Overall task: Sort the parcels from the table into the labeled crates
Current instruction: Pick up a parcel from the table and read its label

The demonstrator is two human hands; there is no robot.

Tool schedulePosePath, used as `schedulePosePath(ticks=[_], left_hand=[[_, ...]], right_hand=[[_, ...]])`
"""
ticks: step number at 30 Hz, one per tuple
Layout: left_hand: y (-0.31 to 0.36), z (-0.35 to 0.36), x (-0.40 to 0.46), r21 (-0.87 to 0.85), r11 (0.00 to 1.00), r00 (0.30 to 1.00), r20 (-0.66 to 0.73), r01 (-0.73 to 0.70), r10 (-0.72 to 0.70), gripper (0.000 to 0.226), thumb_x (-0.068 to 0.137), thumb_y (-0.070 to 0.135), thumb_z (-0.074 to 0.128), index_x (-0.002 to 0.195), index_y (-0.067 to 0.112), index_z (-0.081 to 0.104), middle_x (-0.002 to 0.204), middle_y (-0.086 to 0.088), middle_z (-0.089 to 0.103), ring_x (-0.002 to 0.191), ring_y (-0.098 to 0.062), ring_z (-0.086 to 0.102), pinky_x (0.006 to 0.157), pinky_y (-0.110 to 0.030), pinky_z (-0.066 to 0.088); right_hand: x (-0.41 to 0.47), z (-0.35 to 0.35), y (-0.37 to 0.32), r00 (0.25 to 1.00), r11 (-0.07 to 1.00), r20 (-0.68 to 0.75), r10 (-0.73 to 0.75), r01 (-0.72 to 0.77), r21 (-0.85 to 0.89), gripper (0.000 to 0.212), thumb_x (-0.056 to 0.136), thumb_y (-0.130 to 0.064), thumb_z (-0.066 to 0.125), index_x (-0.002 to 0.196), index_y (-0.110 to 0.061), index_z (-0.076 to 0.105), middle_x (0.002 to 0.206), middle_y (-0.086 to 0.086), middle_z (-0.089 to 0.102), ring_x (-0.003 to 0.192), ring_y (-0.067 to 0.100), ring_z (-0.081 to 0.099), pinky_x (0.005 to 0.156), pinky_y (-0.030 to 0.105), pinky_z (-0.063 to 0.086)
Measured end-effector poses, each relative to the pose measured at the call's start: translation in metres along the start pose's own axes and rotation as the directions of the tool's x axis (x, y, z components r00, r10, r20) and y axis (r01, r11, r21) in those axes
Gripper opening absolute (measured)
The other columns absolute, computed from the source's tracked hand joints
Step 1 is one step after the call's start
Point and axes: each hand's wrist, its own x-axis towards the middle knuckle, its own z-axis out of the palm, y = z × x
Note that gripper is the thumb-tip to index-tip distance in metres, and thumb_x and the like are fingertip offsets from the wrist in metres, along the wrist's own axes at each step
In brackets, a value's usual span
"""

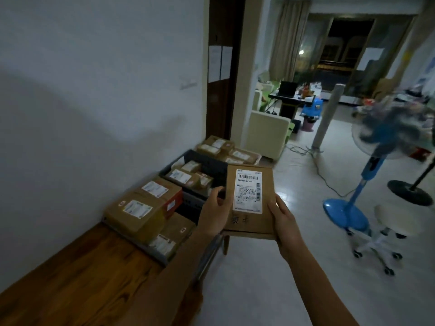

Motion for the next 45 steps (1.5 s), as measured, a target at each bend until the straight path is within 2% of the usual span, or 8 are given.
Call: schedulePosePath(ticks=[3,9,16,20,25,30,39,45], left_hand=[[-0.001,0.013,0.056,-0.041,0.998,0.993,-0.106,0.055,-0.059,0.04,0.102,0.043,0.051,0.135,0.02,0.05,0.129,-0.002,0.062,0.118,-0.021,0.059,0.1,-0.037,0.049],[-0.039,0.003,0.128,-0.093,0.972,0.947,-0.222,0.215,-0.231,0.028,0.103,0.045,0.047,0.128,0.031,0.047,0.104,0.015,0.06,0.084,-0.001,0.061,0.063,-0.016,0.047],[-0.146,-0.01,0.19,-0.254,0.916,0.825,-0.406,0.311,-0.392,0.027,0.102,0.04,0.053,0.127,0.031,0.052,0.11,0.007,0.065,0.097,-0.009,0.065,0.082,-0.026,0.055],[-0.19,-0.008,0.208,-0.27,0.882,0.763,-0.443,0.386,-0.47,0.031,0.103,0.033,0.054,0.131,0.038,0.044,0.115,0.021,0.059,0.102,0.002,0.058,0.08,-0.009,0.045],[-0.235,0.0,0.206,-0.366,0.757,0.587,-0.48,0.542,-0.652,0.051,0.1,0.045,0.054,0.149,0.033,0.042,0.127,0.005,0.066,0.109,-0.014,0.065,0.096,-0.04,0.055],[-0.256,0.001,0.198,-0.458,0.651,0.409,-0.522,0.605,-0.748,0.038,0.101,0.04,0.055,0.138,0.035,0.048,0.111,0.009,0.072,0.093,-0.008,0.07,0.083,-0.036,0.06],[-0.26,0.031,0.208,-0.598,0.465,0.119,-0.526,0.653,-0.842,0.047,0.101,0.032,0.056,0.145,0.023,0.043,0.13,0.001,0.06,0.118,-0.021,0.06,0.097,-0.035,0.05],[-0.27,0.042,0.201,-0.636,0.445,0.025,-0.557,0.63,-0.83,0.046,0.101,0.029,0.057,0.145,0.022,0.043,0.131,-0.001,0.063,0.11,-0.016,0.063,0.094,-0.035,0.053]], right_hand=[[0.074,-0.001,-0.008,0.995,0.997,0.087,0.048,-0.042,-0.069,0.043,0.1,-0.05,0.056,0.142,-0.045,0.051,0.132,-0.003,0.067,0.115,0.023,0.067,0.104,0.053,0.051],[0.19,0.047,0.004,0.946,0.953,0.24,0.217,-0.152,-0.262,0.045,0.104,-0.041,0.05,0.147,-0.029,0.042,0.133,0.003,0.06,0.112,0.025,0.064,0.098,0.045,0.053],[0.296,0.127,0.054,0.81,0.833,0.447,0.379,-0.089,-0.545,0.023,0.102,-0.033,0.057,0.124,-0.024,0.059,0.122,0.005,0.066,0.106,0.022,0.065,0.093,0.043,0.056],[0.337,0.163,0.083,0.734,0.773,0.522,0.434,-0.005,-0.635,0.023,0.103,-0.031,0.056,0.125,-0.028,0.058,0.113,-0.004,0.064,0.096,0.006,0.06,0.075,0.029,0.051],[0.361,0.201,0.128,0.584,0.674,0.562,0.585,0.035,-0.738,0.032,0.101,-0.037,0.058,0.132,-0.026,0.06,0.125,0.001,0.066,0.108,0.019,0.064,0.096,0.042,0.054],[0.373,0.238,0.175,0.419,0.629,0.607,0.675,0.101,-0.771,0.029,0.1,-0.035,0.059,0.128,-0.029,0.062,0.119,-0.003,0.068,0.102,0.015,0.066,0.085,0.033,0.054],[0.402,0.272,0.216,0.151,0.521,0.575,0.804,0.286,-0.804,0.014,0.106,-0.037,0.048,0.117,-0.031,0.055,0.104,-0.01,0.064,0.087,0.007,0.061,0.073,0.028,0.048],[0.401,0.285,0.253,0.083,0.44,0.538,0.839,0.48,-0.759,0.07,0.094,-0.065,0.049,0.15,-0.024,0.047,0.148,0.001,0.052,0.132,0.025,0.052,0.11,0.046,0.044]])
